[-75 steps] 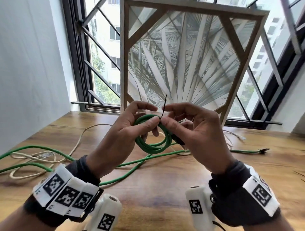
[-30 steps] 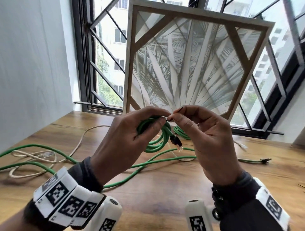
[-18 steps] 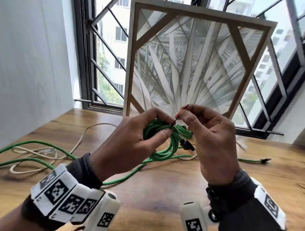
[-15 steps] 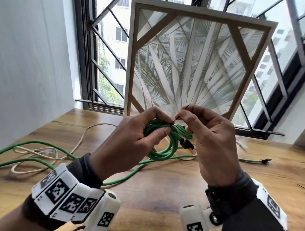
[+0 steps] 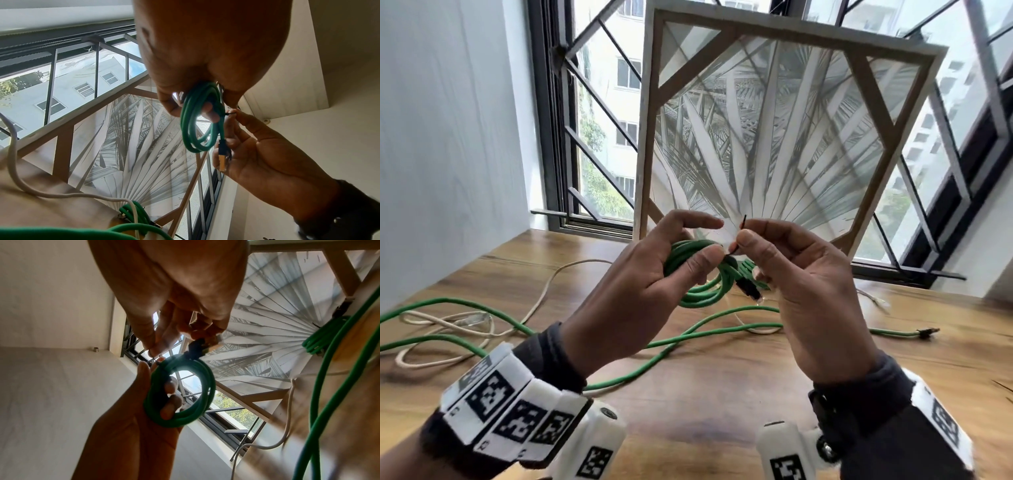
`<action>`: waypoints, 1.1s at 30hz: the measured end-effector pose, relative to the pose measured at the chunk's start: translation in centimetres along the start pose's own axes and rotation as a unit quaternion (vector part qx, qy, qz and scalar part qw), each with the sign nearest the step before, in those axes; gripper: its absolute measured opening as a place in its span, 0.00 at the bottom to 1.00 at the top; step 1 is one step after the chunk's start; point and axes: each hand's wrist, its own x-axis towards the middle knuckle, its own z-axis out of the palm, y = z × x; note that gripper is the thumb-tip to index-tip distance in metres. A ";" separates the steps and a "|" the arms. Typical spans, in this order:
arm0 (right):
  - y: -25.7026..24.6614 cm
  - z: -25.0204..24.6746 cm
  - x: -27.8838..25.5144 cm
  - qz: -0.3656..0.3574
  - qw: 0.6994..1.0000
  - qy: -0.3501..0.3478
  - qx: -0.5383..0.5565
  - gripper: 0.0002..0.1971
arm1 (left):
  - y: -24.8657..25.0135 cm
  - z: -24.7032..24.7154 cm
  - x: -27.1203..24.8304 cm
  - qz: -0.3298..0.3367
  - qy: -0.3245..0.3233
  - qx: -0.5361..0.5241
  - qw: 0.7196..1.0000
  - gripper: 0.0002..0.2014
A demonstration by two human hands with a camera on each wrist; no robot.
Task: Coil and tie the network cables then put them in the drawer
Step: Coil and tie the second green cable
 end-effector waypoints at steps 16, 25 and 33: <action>-1.0 -1.5 0.4 -0.031 0.987 -0.075 -0.135 0.03 | 0.7 0.4 -0.5 0.148 0.044 0.112 0.982 0.21; -1.6 -2.5 0.8 -0.021 0.974 -0.121 -0.189 0.01 | 0.6 0.5 -0.6 0.191 0.023 0.208 0.959 0.23; -1.5 -2.8 0.8 0.000 0.969 -0.128 -0.210 0.03 | 0.5 0.6 -0.7 0.177 0.019 0.218 0.960 0.23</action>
